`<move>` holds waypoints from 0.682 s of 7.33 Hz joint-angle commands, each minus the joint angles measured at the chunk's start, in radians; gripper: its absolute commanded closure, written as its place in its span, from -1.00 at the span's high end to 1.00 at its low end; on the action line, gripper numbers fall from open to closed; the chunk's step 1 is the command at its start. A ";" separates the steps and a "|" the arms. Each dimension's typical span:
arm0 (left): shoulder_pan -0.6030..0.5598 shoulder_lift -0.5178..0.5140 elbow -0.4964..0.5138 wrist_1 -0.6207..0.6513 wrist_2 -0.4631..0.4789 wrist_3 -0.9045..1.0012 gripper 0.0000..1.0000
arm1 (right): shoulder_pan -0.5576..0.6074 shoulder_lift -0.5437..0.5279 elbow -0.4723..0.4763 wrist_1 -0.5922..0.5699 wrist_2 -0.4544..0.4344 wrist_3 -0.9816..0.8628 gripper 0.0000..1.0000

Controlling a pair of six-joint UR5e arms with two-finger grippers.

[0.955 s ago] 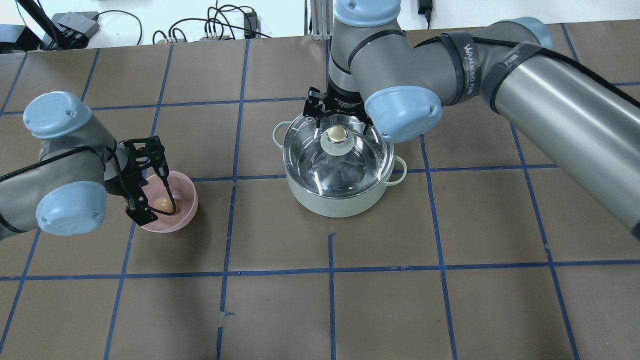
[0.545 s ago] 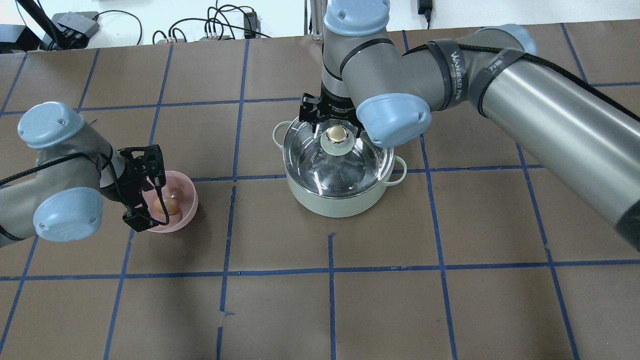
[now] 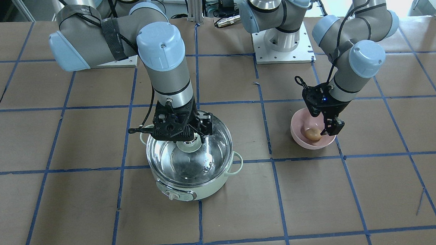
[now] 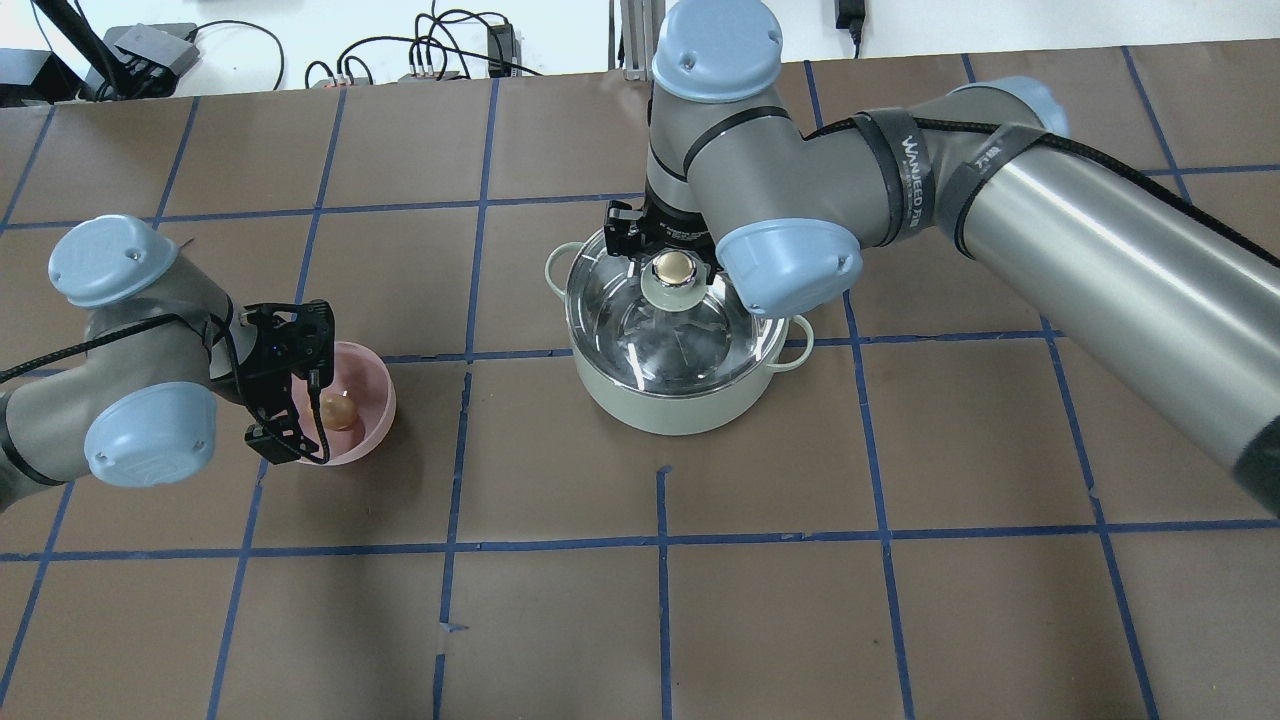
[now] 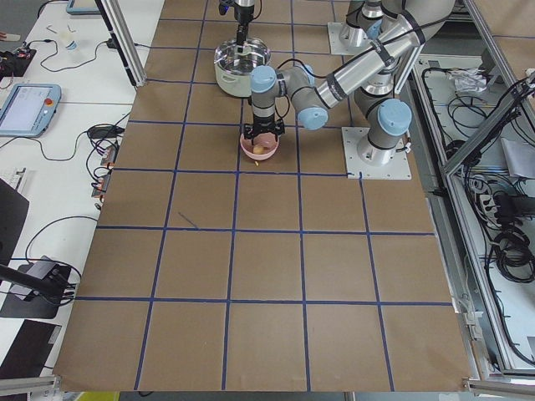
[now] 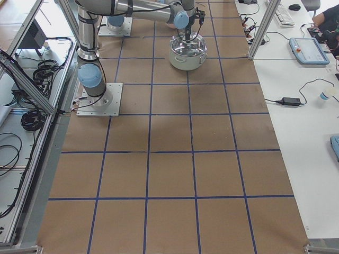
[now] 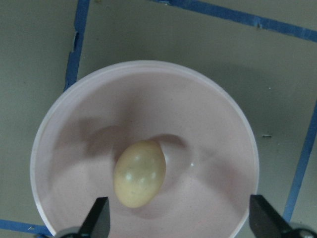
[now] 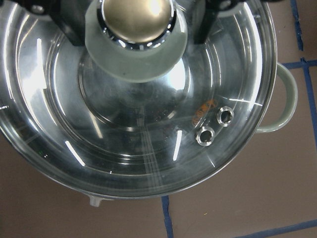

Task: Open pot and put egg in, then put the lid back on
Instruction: 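Grasp the egg with the left gripper while the right gripper grasps the lid knob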

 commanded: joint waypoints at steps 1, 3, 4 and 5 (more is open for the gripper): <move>-0.007 -0.049 -0.004 0.071 0.000 0.020 0.98 | 0.000 -0.001 0.001 -0.002 -0.001 -0.007 0.64; -0.015 -0.050 -0.007 0.071 -0.021 0.020 0.98 | 0.000 -0.001 0.001 0.008 -0.001 -0.010 0.49; -0.015 -0.050 -0.006 0.076 -0.022 0.021 0.98 | 0.000 -0.001 0.001 0.011 -0.001 -0.010 0.33; -0.015 -0.050 -0.007 0.090 -0.022 0.023 0.98 | 0.000 -0.001 0.001 0.013 0.000 -0.007 0.20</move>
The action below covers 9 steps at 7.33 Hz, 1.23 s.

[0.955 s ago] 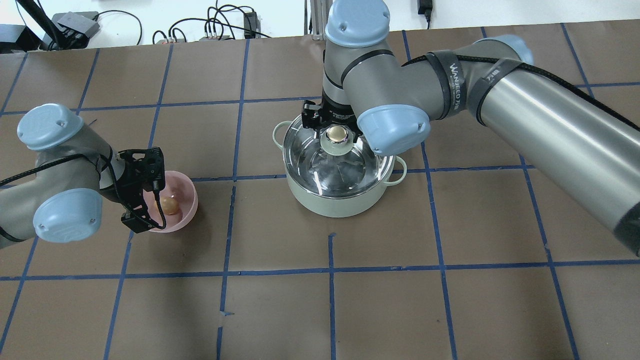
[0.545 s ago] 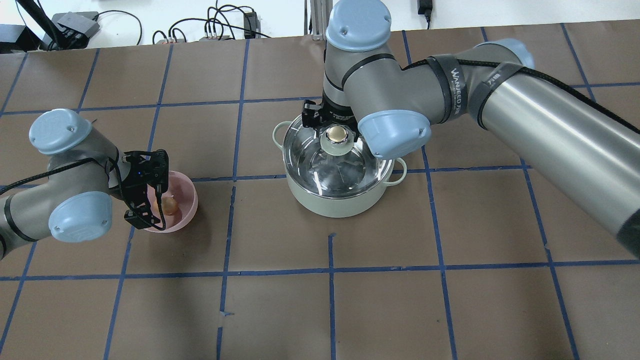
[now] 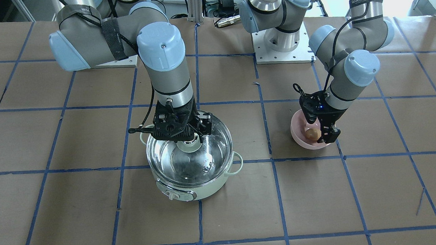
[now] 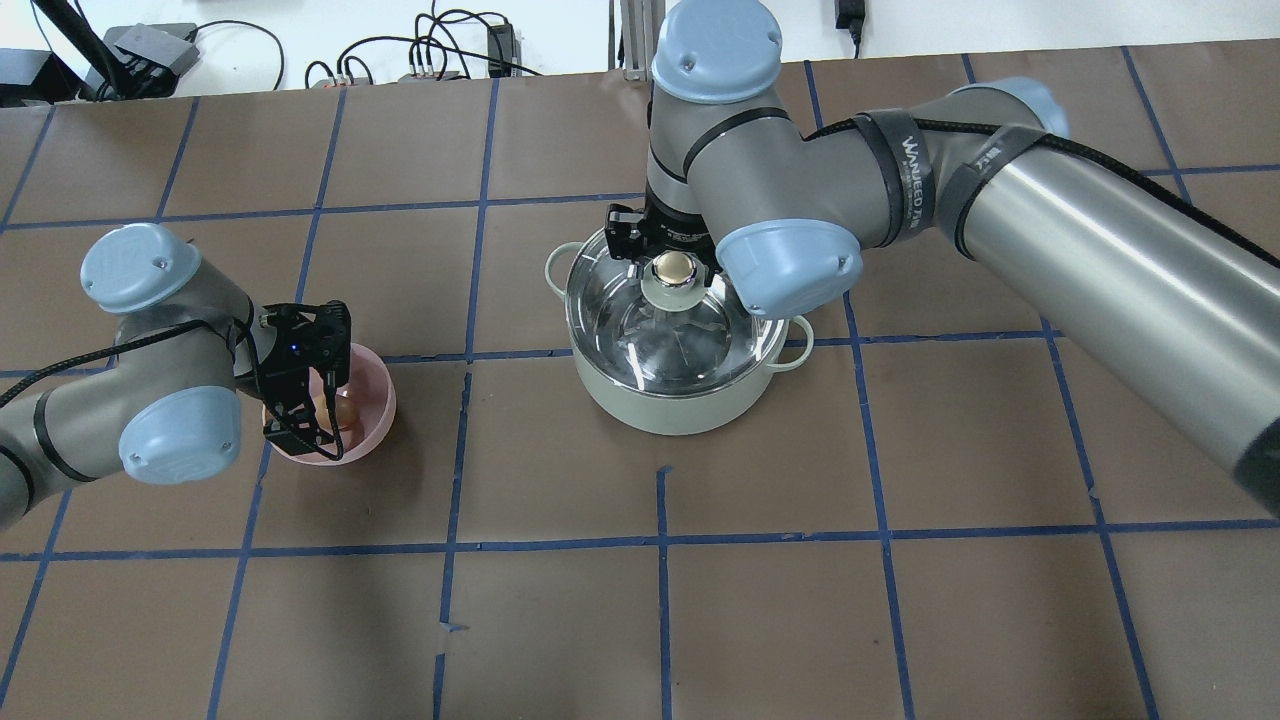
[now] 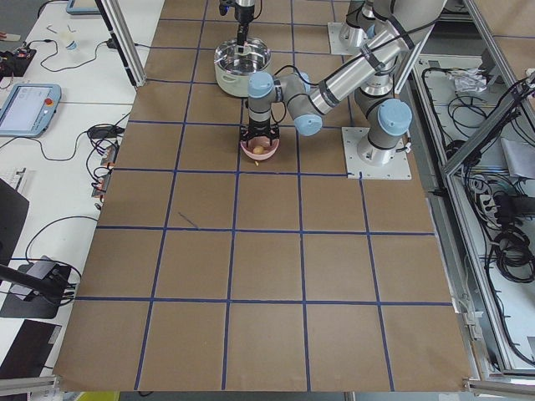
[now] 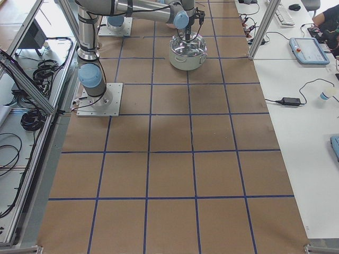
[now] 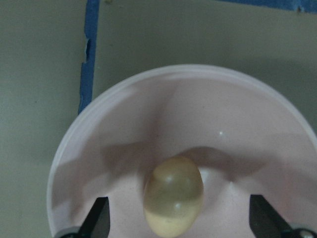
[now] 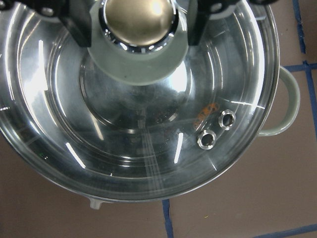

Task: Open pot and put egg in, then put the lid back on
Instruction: 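Grasp the egg with the left gripper while the right gripper grasps the lid knob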

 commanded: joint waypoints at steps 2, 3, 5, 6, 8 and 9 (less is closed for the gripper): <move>-0.001 -0.002 -0.003 0.012 -0.004 0.003 0.98 | 0.000 0.001 0.000 0.005 0.003 0.000 -0.07; -0.001 -0.004 -0.001 0.012 -0.017 0.003 0.98 | 0.000 0.001 -0.002 0.005 0.003 0.000 -0.12; -0.001 -0.016 -0.001 0.012 -0.010 0.003 0.98 | -0.001 -0.002 -0.006 0.011 0.001 -0.004 -0.14; 0.001 -0.018 -0.001 0.012 -0.005 0.003 0.98 | -0.003 -0.003 -0.018 0.025 0.003 -0.006 -0.15; 0.001 -0.039 0.008 0.012 -0.004 -0.001 0.98 | -0.014 -0.035 -0.038 0.076 0.010 -0.007 -0.15; 0.001 -0.047 0.006 0.012 -0.002 -0.001 0.98 | -0.021 -0.054 -0.040 0.092 0.012 -0.010 -0.16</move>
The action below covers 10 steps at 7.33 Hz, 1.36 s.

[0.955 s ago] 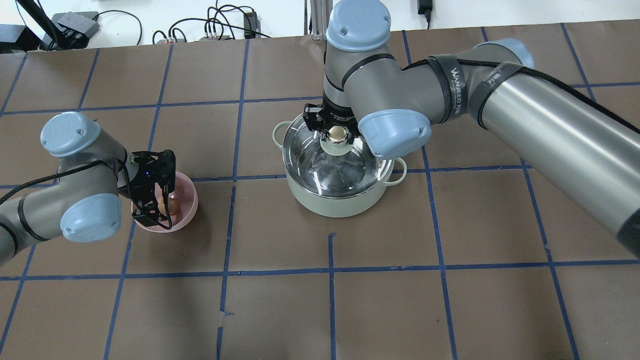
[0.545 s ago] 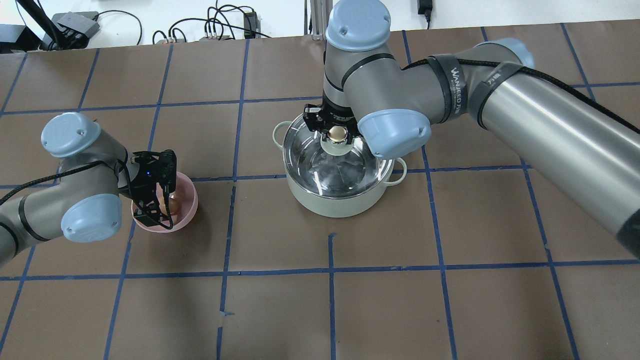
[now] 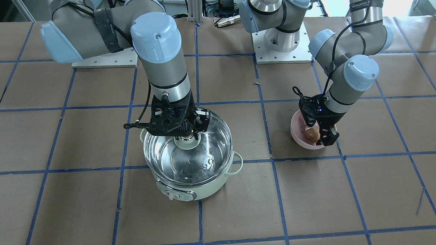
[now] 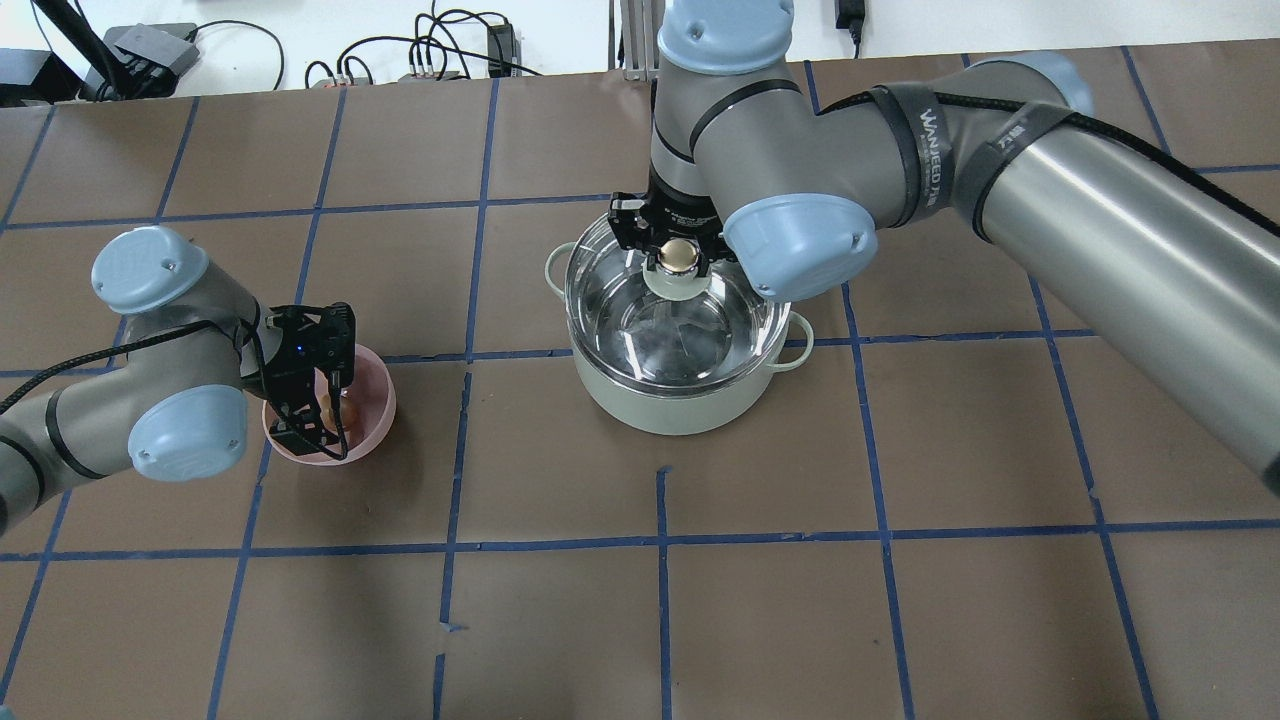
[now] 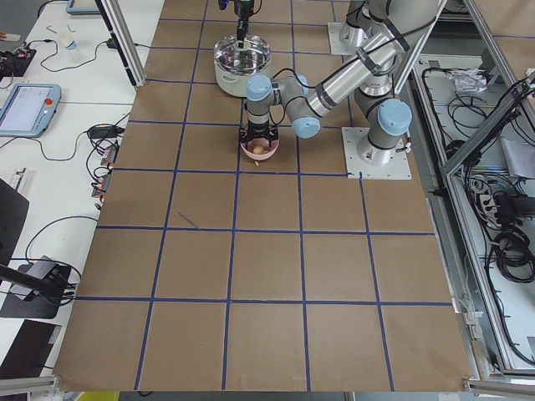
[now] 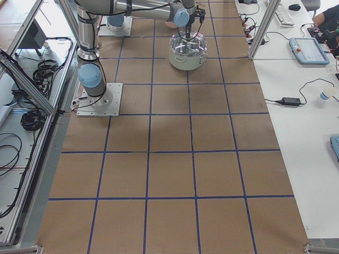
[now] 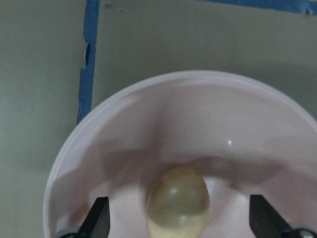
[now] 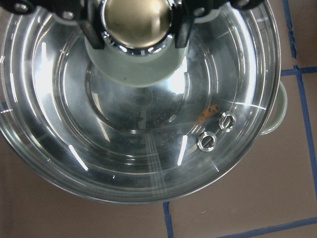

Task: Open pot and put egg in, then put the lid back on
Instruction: 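Lift the glass lid off the pot with the right gripper, set it aside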

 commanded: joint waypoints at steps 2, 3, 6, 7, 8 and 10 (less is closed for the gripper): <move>0.000 -0.019 0.003 0.000 0.002 -0.007 0.99 | -0.038 -0.029 -0.007 0.038 -0.003 -0.018 -0.16; 0.000 -0.022 0.000 0.001 0.000 -0.009 0.96 | -0.072 -0.053 -0.006 0.070 -0.006 -0.062 -0.16; 0.000 -0.022 0.003 0.000 0.003 -0.004 0.12 | -0.230 -0.149 0.007 0.205 0.006 -0.196 -0.18; 0.000 -0.022 0.003 0.000 0.003 -0.002 -0.16 | -0.238 -0.150 0.008 0.213 -0.009 -0.236 -0.18; 0.000 -0.020 0.004 0.000 0.005 -0.002 -0.67 | -0.244 -0.150 0.008 0.215 -0.022 -0.242 -0.18; 0.000 -0.019 0.006 0.000 0.028 -0.004 -0.95 | -0.267 -0.167 0.025 0.225 -0.049 -0.300 -0.18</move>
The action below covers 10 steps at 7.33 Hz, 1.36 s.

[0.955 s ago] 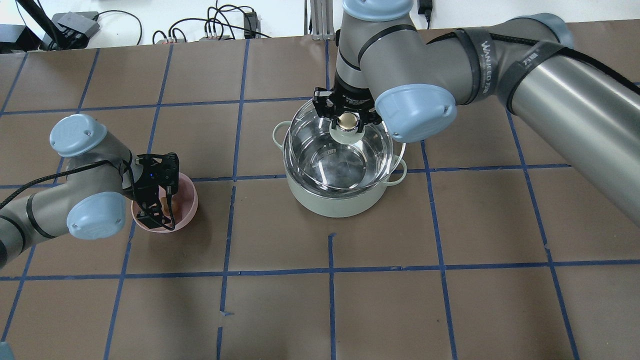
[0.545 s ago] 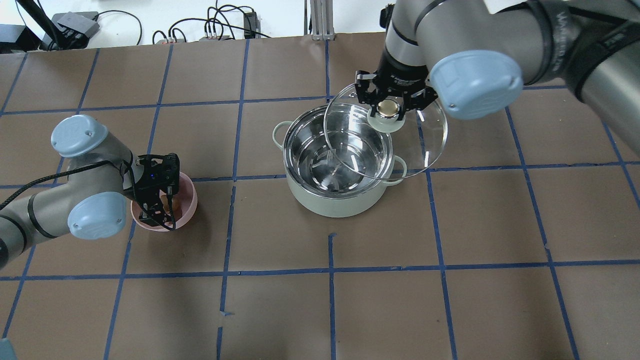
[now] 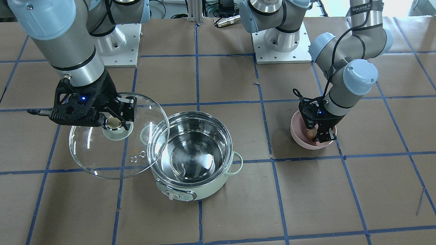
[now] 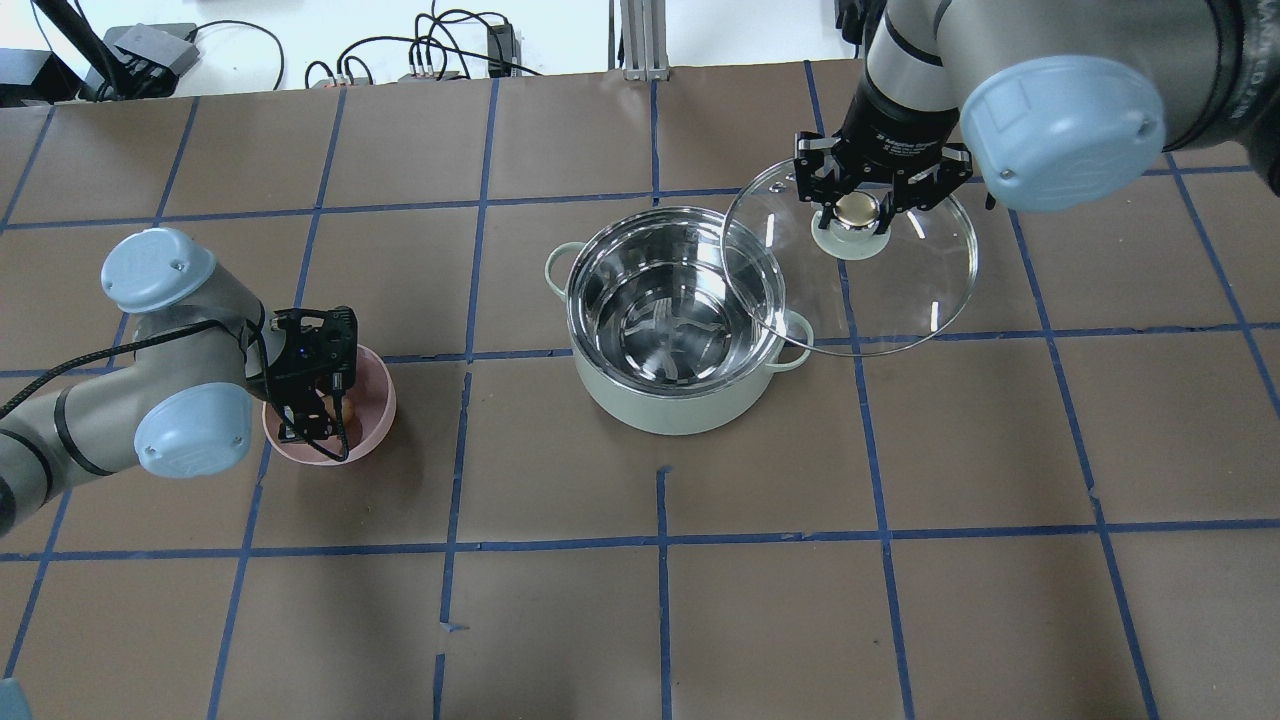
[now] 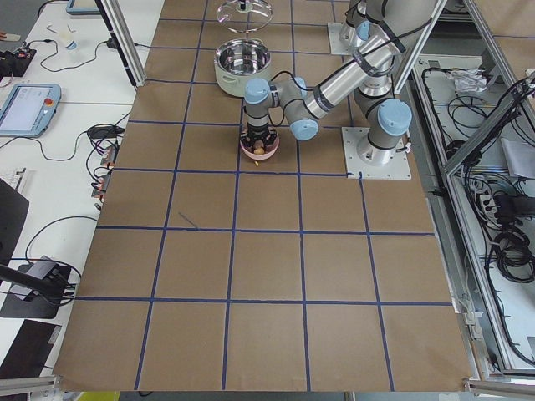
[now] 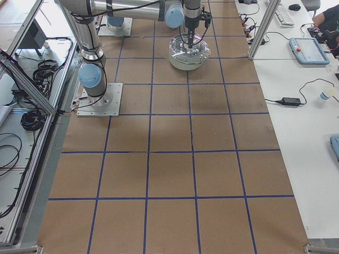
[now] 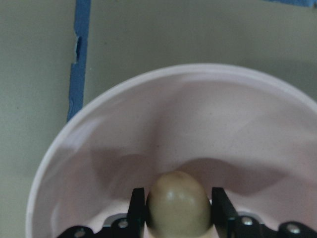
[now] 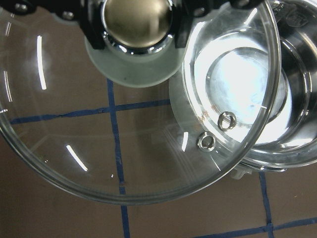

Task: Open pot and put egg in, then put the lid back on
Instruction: 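Lift the glass lid off the pot with the right gripper, set it aside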

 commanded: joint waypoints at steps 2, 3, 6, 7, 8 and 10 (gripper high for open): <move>0.000 0.004 0.003 0.000 0.006 0.003 -0.98 | -0.062 -0.050 0.064 0.010 -0.011 -0.132 -0.18; 0.000 0.010 0.003 0.000 0.003 0.003 -0.99 | -0.085 -0.059 0.071 0.011 -0.003 -0.148 -0.18; 0.002 0.074 0.021 -0.059 -0.003 -0.019 -0.99 | -0.090 -0.077 0.094 0.016 -0.002 -0.177 -0.19; -0.005 0.115 0.042 -0.107 -0.008 -0.071 -0.99 | -0.092 -0.085 0.112 0.001 -0.002 -0.180 -0.19; -0.012 0.131 0.062 -0.165 -0.014 -0.130 -0.99 | -0.092 -0.084 0.114 0.002 -0.002 -0.182 -0.20; -0.024 0.153 0.134 -0.219 -0.083 -0.262 -0.99 | -0.092 -0.085 0.115 0.010 -0.002 -0.178 -0.20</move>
